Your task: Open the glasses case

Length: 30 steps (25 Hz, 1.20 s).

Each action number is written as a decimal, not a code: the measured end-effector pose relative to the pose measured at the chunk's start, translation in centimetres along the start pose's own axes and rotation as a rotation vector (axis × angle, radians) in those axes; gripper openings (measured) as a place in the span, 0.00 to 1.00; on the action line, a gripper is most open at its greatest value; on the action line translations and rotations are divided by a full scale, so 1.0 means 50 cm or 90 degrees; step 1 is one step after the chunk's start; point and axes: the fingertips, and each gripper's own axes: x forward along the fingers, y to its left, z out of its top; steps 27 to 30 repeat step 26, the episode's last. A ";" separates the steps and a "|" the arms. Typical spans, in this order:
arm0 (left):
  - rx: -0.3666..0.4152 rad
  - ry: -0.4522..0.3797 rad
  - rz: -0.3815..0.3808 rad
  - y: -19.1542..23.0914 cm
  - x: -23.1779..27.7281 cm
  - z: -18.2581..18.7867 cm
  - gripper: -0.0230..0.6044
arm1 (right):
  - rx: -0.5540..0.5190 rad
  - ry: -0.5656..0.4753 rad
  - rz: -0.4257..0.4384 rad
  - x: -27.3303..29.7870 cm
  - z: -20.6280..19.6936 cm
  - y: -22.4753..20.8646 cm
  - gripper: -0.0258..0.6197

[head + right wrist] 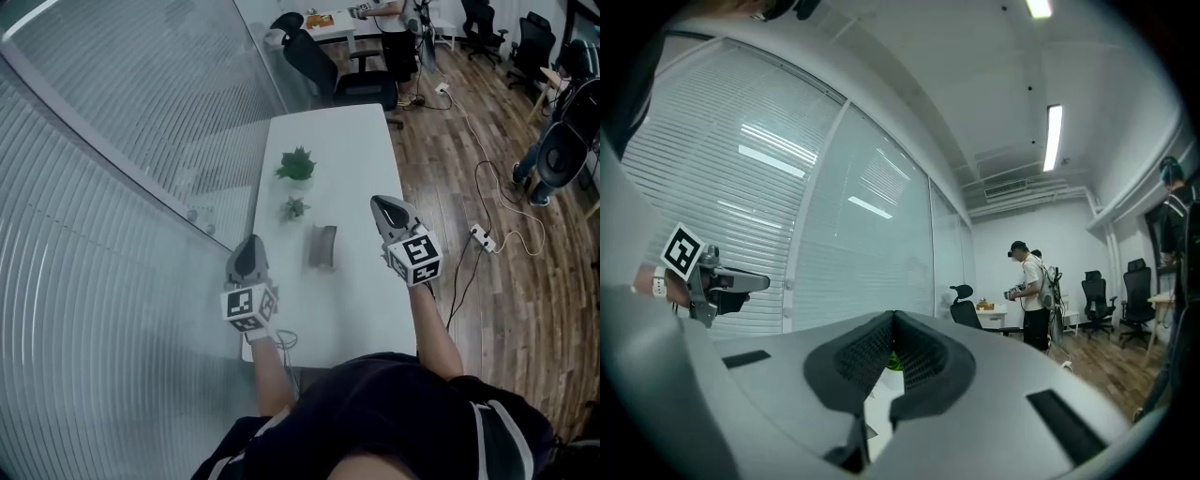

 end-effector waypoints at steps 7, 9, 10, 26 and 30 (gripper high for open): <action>0.005 0.001 -0.034 -0.013 -0.010 0.006 0.03 | -0.002 0.003 0.009 -0.009 0.012 0.009 0.06; 0.002 -0.003 -0.031 -0.014 -0.012 0.006 0.03 | 0.001 0.002 0.013 -0.008 0.007 0.011 0.06; 0.000 -0.005 -0.031 -0.014 -0.011 0.000 0.03 | 0.003 0.002 0.015 -0.005 -0.001 0.013 0.06; -0.014 0.008 -0.032 -0.028 -0.024 -0.008 0.03 | -0.021 0.009 -0.010 -0.025 0.008 0.002 0.06; -0.014 0.008 -0.032 -0.028 -0.024 -0.008 0.03 | -0.021 0.009 -0.010 -0.025 0.008 0.002 0.06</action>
